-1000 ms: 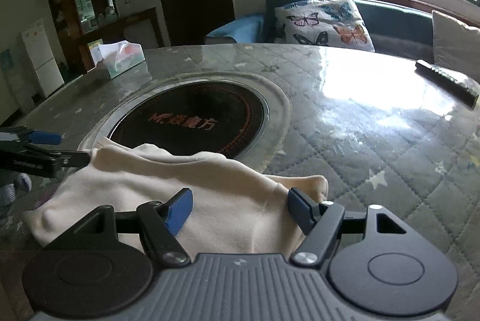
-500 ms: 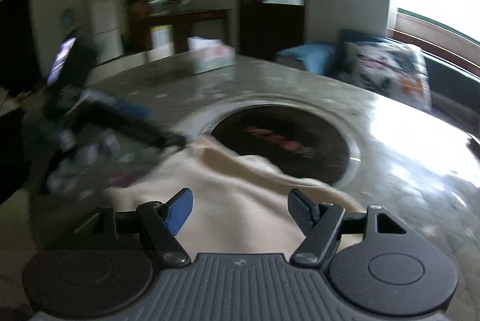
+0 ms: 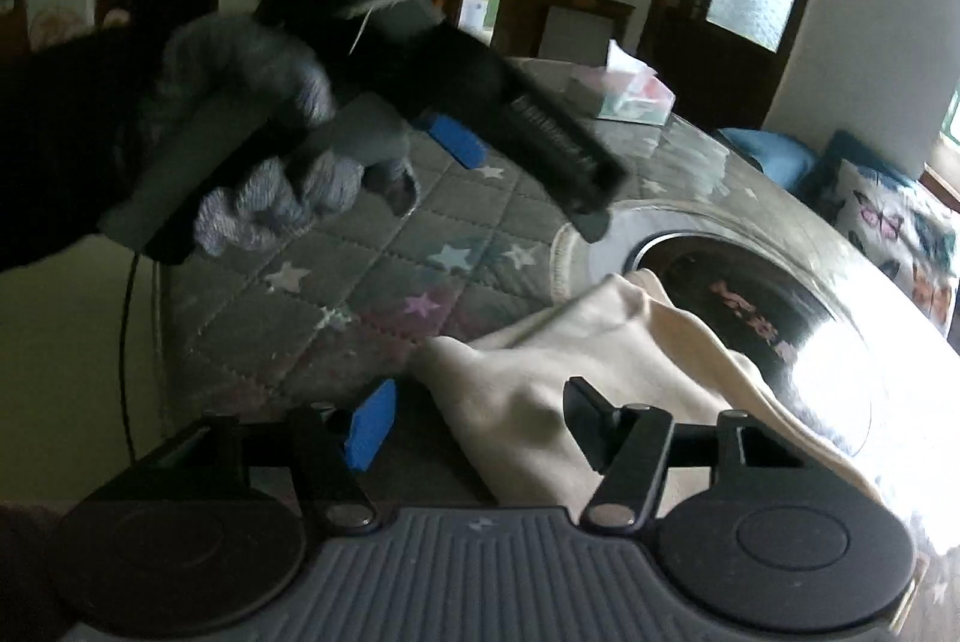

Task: Fold clothes
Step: 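Grasp the folded shirt edge with the left gripper while the right gripper grasps it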

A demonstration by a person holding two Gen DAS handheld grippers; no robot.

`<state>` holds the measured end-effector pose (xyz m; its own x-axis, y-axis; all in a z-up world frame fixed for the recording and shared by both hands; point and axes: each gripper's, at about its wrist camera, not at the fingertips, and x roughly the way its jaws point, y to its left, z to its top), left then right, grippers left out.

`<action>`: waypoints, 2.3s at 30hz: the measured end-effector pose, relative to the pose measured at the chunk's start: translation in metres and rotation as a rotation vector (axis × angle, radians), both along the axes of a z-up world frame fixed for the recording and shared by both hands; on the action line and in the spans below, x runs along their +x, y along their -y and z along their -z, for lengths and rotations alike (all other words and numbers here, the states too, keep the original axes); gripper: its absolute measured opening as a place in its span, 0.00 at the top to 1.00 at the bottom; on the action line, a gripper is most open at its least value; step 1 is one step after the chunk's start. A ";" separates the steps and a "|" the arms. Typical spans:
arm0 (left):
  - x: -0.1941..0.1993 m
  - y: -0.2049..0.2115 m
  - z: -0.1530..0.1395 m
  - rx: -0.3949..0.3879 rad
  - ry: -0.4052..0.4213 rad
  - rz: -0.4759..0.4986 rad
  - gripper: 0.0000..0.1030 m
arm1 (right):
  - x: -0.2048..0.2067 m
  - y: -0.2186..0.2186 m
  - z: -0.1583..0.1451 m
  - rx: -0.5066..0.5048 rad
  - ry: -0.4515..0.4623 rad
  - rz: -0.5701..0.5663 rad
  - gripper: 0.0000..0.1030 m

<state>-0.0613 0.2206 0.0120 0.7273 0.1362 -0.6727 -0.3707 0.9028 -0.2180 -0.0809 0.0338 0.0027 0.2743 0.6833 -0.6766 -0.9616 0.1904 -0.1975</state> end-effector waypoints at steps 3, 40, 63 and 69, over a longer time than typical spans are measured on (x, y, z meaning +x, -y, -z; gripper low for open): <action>-0.003 -0.002 0.002 -0.071 0.004 0.005 0.00 | -0.006 -0.007 0.004 -0.022 0.044 -0.012 0.52; 0.026 0.019 0.026 -0.518 -0.034 0.035 0.80 | 0.050 0.083 -0.037 0.263 -0.220 0.245 0.82; 0.030 0.027 0.023 -0.455 -0.063 0.028 0.80 | 0.182 0.175 0.009 0.240 -0.250 0.770 0.65; 0.033 0.030 0.022 -0.437 -0.076 0.021 0.80 | 0.188 0.178 0.015 0.270 -0.316 0.775 0.65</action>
<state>-0.0286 0.1910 -0.0096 0.6730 -0.1875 -0.7155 -0.3827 0.7395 -0.5538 0.1072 -0.1445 -0.0126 0.5547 0.5302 -0.6413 -0.5444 0.8141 0.2022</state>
